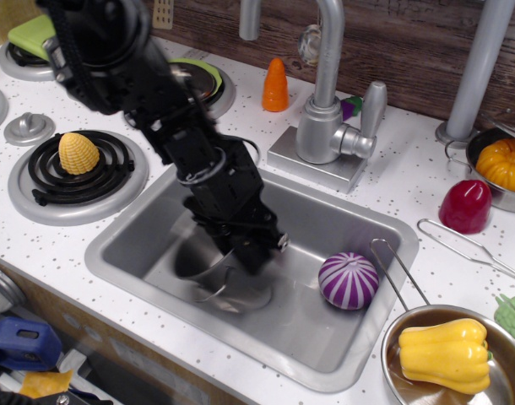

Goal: Flip pot upright in sink

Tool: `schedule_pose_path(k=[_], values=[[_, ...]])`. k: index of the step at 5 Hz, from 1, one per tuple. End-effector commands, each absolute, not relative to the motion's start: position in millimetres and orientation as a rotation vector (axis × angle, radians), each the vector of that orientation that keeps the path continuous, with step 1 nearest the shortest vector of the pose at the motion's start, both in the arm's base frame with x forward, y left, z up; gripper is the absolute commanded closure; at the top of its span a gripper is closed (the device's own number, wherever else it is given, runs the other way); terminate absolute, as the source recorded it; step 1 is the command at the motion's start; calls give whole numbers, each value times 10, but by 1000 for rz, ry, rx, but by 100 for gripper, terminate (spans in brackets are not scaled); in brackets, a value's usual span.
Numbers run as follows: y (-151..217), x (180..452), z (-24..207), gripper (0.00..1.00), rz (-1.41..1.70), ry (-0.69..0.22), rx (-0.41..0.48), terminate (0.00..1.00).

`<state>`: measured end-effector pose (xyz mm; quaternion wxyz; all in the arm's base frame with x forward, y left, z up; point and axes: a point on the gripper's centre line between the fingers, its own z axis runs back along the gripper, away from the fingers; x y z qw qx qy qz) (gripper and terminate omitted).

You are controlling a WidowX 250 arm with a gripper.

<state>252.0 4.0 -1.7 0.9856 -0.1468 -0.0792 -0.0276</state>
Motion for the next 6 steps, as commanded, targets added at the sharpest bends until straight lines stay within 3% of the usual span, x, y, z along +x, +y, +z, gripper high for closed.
schedule_pose_path(k=[1, 2, 5, 6], values=[[-4, 2602, 146, 100, -95, -211, -83, 0], [-29, 2592, 131, 0, -95, -207, -54, 0], [-28, 2583, 100, 0, -105, -231, -42, 0], [-28, 2583, 100, 0, -105, -231, -42, 100]])
